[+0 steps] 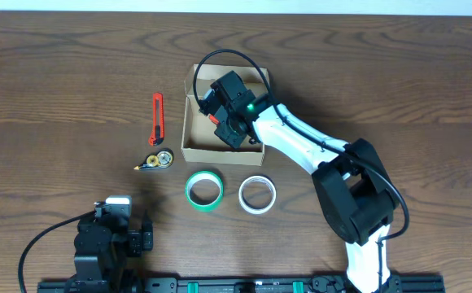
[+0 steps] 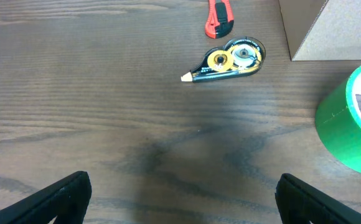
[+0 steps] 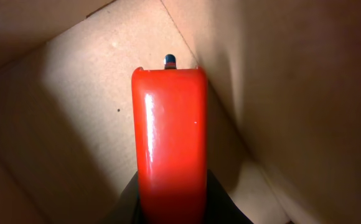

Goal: Pack container
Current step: 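Carry the stapler into the cardboard box and release it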

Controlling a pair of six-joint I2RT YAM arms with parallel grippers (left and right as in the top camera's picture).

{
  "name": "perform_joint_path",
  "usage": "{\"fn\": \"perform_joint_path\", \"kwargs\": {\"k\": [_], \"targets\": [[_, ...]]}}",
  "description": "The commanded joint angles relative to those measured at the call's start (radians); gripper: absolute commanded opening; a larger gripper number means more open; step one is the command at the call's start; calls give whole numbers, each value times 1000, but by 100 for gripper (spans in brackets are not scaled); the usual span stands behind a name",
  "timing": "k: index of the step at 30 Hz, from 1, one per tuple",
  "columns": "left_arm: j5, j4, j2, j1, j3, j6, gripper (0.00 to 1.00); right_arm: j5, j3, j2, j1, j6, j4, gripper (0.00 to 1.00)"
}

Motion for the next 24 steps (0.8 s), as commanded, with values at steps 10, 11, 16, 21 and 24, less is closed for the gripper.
{"fn": "perform_joint_path", "kwargs": {"k": [10,11,16,21,24], "targets": [[-10,-41,-6,4,-10,18,95,1,26,19,8,-18,45,43],[-10,-41,-6,4,-10,18,95,1,26,19,8,-19,46,48],[-10,-41,-6,4,-10,18,96,0,35,12,8,-18,47,53],[-10,-41,-6,4,-10,18,95,-2,80,-39,13,2,20,54],[-10,-41,-6,4,-10,18,95,-4,117,-85,19,5,-22,54]]}}
